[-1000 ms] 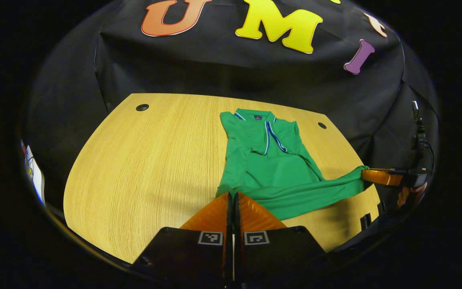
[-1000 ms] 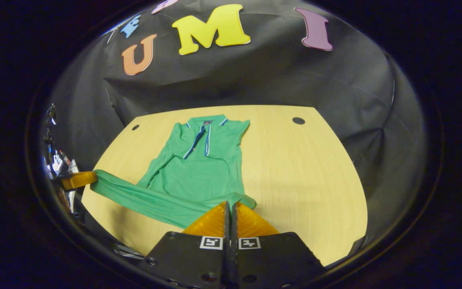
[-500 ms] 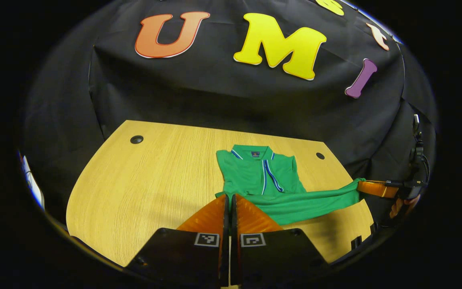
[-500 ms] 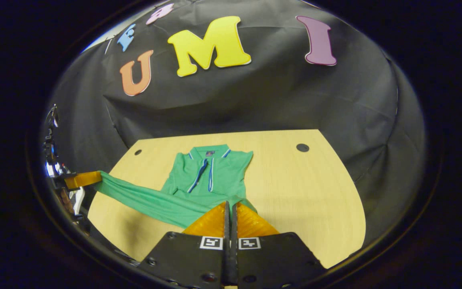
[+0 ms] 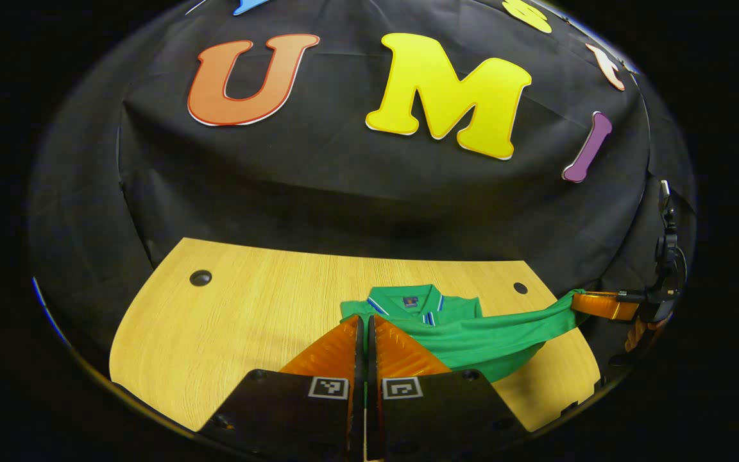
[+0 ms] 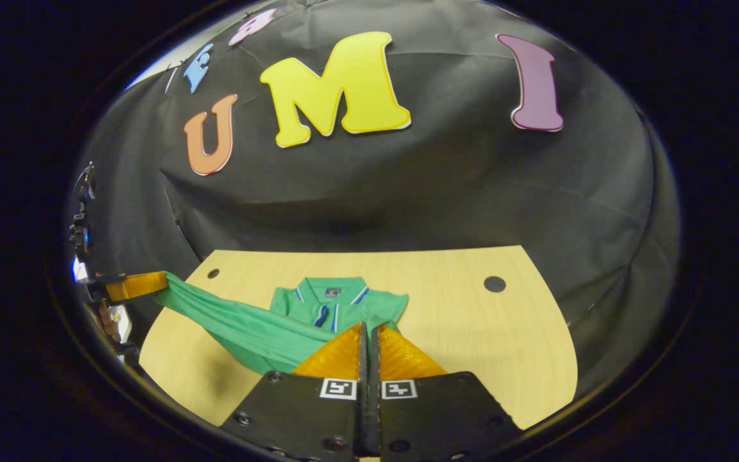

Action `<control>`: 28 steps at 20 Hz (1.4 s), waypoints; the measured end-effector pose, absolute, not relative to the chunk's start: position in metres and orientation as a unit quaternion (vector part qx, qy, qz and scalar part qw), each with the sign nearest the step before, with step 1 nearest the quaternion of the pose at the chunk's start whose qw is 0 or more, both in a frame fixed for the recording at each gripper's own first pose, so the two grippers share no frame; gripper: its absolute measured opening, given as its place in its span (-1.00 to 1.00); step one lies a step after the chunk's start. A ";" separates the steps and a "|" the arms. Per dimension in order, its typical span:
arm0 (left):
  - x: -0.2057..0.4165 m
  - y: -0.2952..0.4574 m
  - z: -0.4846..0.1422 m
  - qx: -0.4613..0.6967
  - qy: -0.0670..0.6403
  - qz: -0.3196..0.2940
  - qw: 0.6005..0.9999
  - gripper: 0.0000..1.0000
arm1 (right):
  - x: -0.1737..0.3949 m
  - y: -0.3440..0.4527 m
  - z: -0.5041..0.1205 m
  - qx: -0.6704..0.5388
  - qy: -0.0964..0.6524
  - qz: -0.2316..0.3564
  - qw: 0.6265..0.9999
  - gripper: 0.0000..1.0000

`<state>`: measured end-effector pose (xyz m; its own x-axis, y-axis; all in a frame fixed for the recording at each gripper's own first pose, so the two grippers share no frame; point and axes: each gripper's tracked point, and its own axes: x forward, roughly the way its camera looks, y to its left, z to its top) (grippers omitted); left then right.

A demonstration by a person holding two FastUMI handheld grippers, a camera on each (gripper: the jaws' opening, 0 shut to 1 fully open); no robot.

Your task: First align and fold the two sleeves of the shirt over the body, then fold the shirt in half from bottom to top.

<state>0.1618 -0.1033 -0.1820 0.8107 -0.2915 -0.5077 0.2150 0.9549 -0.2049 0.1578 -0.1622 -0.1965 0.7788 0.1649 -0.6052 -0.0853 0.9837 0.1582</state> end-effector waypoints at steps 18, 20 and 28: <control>0.278 -0.125 -0.258 -0.035 0.299 -0.040 0.953 -0.11 | 0.299 -0.162 -0.282 0.009 0.341 0.083 0.936 -0.72; 0.272 -0.128 -0.251 -0.037 0.288 -0.036 0.956 0.96 | 0.295 -0.167 -0.277 -0.011 0.319 0.077 0.944 0.13; 0.208 -0.128 -0.191 -0.037 0.240 0.001 0.970 1.00 | 0.233 -0.170 -0.224 0.005 0.261 0.053 0.964 0.92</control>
